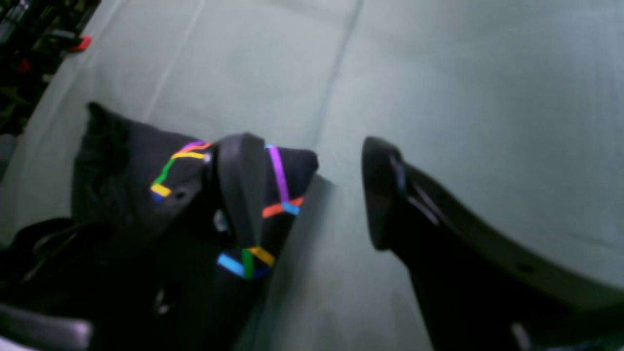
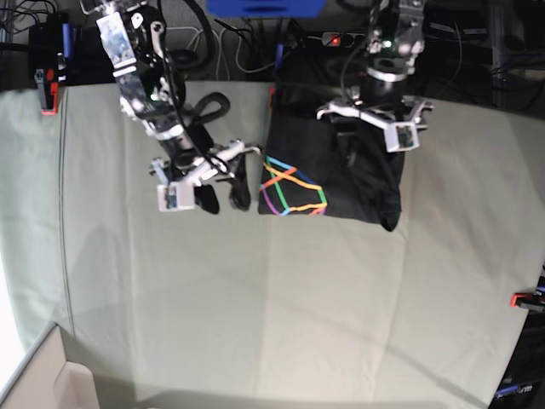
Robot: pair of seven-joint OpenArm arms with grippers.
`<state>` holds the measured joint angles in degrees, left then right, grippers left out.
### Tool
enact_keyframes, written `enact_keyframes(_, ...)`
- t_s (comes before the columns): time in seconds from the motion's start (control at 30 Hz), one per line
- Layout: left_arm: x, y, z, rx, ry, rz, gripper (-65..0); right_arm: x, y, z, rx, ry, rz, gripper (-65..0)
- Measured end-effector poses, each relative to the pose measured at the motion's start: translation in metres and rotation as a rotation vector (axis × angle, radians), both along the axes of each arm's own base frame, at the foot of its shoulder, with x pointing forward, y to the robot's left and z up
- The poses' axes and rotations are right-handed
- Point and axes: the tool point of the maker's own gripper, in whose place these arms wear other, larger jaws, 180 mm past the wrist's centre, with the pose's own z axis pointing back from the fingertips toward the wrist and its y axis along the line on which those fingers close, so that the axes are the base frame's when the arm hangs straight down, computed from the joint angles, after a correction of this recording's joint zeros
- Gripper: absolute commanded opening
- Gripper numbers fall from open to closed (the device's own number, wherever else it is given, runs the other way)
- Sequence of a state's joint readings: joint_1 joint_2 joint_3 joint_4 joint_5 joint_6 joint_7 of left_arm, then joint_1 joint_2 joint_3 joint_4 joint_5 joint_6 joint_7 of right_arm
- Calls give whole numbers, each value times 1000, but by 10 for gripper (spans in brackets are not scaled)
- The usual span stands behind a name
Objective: Layout the t-shirt on the table in an organized manner, then fold the t-shirt properly
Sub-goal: 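Release the shirt and press the folded stack flat with the left gripper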
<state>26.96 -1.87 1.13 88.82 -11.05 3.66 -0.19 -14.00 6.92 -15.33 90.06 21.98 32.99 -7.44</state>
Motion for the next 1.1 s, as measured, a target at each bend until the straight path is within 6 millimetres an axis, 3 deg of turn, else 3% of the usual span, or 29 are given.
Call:
enact_keyframes(0.3, -2, -6, -4, -2, 10, -12, -234, -11, -14, -10, -20, 32, -26, -329)
enact_keyframes(0.37, -3, -2, -4, 6, 13, -13, -326, -12, -19, -12, -38, 32, -18, -330)
enact_keyframes(0.53, -2, 24, -4, 26, 12, 58, -650, -11, -19, -12, -38, 31, -22, -330)
enact_keyframes(0.63, -2, 42, -2, 42, 6, 112, -625, -12, -19, -12, -39, 32, -21, -330)
enact_keyframes(0.8, -3, 66, 1, 68, 0, 165, -650, -12, -20, -12, -39, 32, -21, -330)
enact_keyframes(0.97, -3, 68, 1, 71, 0, 166, -642, -12, -21, -13, -45, 32, -19, -330)
enact_keyframes(1.1, -3, 65, -1, 67, 5, 161, -546, -12, -29, -15, -66, 31, -16, -330)
